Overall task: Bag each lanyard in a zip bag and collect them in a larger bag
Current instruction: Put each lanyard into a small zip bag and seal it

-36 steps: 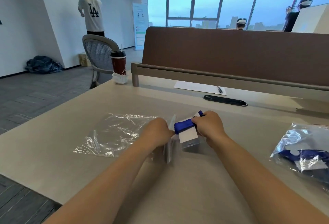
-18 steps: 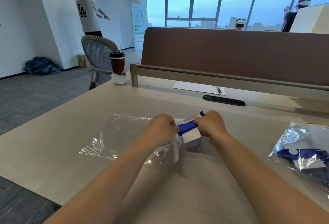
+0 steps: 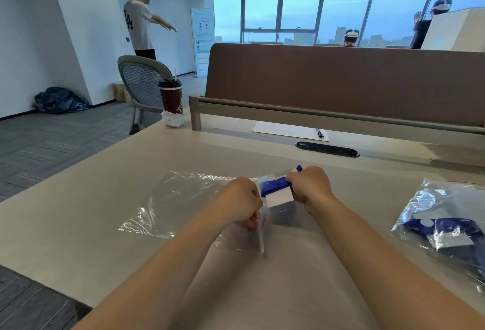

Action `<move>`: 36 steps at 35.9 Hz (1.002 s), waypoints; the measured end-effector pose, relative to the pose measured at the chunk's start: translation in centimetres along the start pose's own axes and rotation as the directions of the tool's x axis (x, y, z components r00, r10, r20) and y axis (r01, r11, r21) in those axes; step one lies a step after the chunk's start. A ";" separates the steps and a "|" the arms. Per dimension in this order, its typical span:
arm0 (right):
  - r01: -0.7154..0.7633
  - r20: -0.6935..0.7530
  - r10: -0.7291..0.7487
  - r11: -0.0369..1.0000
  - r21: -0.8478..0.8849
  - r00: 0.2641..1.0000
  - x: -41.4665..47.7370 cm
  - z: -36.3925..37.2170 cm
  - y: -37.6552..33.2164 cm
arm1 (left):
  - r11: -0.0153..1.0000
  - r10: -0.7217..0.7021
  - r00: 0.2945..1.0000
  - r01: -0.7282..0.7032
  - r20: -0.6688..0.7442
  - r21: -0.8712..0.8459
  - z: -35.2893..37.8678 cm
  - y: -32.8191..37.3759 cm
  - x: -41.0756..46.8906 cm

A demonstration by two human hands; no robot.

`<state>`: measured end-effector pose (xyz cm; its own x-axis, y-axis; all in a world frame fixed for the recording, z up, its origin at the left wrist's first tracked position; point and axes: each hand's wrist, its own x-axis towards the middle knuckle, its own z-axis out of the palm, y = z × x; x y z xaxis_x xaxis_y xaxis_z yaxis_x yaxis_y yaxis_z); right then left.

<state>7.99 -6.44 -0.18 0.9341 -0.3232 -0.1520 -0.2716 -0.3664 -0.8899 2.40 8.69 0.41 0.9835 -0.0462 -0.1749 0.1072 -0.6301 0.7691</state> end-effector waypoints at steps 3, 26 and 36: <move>0.033 -0.038 -0.035 0.999 -0.033 0.999 -0.2 0.3 0.0 | 1.000 0.019 1.000 -0.019 -0.006 0.018 0.1 0.3 -0.1; 0.055 -0.156 -0.046 0.997 0.052 0.987 -1.0 1.4 0.2 | 0.996 0.074 0.996 -0.076 -0.042 -0.050 0.1 0.7 -0.1; 0.217 -0.179 -0.235 0.969 -0.114 0.955 -1.8 1.5 1.0 | 0.994 0.093 0.977 -0.102 -0.193 -0.038 -0.9 1.4 0.2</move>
<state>6.35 -4.94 -1.46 0.9148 -0.3786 0.1408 -0.0868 -0.5247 -0.8469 2.89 8.45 2.03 0.9988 0.0459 0.0191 0.0118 -0.5921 0.8058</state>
